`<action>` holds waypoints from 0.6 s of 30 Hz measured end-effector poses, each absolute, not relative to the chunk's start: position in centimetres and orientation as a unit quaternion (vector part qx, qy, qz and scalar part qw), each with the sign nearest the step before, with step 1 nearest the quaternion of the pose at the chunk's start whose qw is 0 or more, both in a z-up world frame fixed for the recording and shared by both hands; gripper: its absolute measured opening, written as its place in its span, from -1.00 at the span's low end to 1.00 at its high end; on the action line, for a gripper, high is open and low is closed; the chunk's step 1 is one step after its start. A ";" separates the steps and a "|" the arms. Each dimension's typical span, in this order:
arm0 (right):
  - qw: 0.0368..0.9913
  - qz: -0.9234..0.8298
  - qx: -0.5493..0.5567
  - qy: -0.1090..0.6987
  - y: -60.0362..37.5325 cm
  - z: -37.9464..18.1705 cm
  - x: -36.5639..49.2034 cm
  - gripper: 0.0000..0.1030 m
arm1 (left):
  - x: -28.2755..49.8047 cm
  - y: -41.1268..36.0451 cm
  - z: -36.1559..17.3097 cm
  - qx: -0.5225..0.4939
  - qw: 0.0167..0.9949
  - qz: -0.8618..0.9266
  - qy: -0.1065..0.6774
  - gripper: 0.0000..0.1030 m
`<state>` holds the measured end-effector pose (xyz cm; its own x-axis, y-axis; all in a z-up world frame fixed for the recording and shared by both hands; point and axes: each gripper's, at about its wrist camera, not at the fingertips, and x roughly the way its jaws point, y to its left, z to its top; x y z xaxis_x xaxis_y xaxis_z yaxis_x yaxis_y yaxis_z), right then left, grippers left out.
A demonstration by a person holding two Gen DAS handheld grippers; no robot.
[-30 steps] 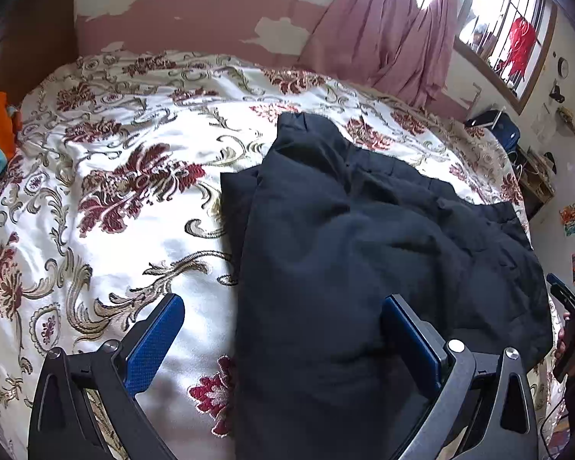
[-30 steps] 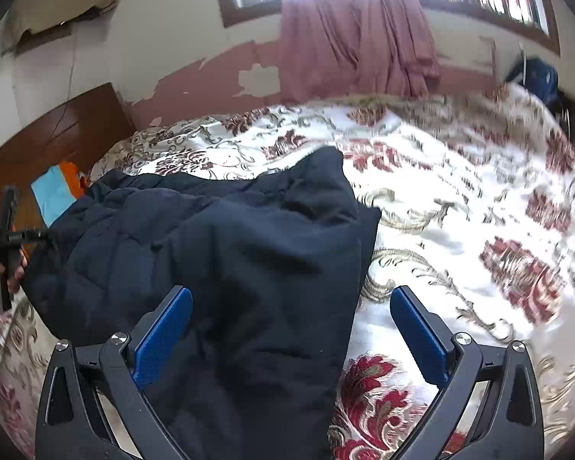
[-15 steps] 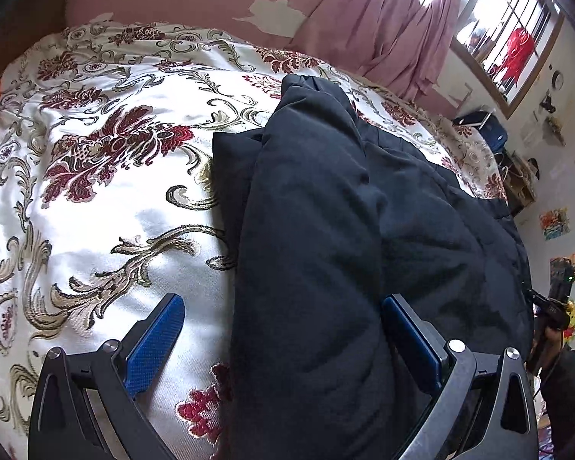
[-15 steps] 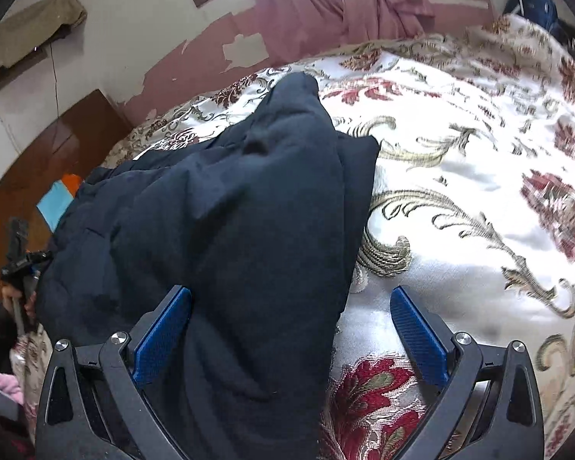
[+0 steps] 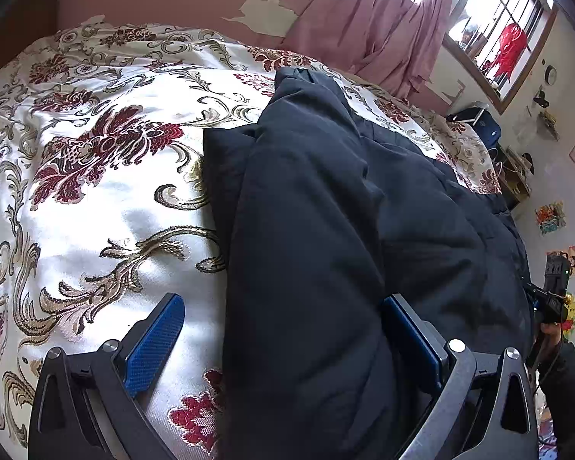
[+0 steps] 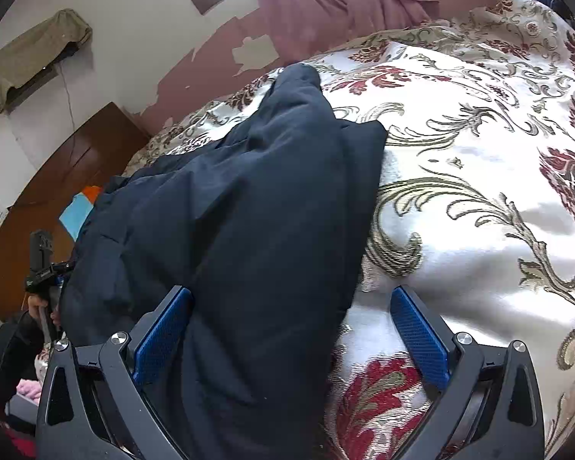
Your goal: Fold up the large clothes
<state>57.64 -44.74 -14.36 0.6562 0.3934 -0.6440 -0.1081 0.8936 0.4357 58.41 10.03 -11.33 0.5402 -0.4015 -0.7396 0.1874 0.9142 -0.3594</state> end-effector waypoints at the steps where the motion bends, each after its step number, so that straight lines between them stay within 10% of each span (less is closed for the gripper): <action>1: 0.891 0.145 0.184 0.389 -44.7 -14.4 57.7 0.98 | 58.5 10.0 -11.4 -0.120 0.869 -0.172 0.449 1.00; 9: 0.885 0.198 0.197 0.373 -44.2 -14.7 57.7 0.45 | 59.0 9.8 -11.7 -0.128 0.855 -0.212 0.456 0.98; 15: 0.894 0.192 0.173 0.365 -43.3 -14.6 57.2 0.10 | 59.0 9.8 -11.9 -0.169 0.843 -0.251 0.445 0.22; 18: 0.894 0.191 0.171 0.367 -43.3 -14.6 57.1 0.09 | 59.1 9.7 -12.1 -0.179 0.841 -0.251 0.445 0.16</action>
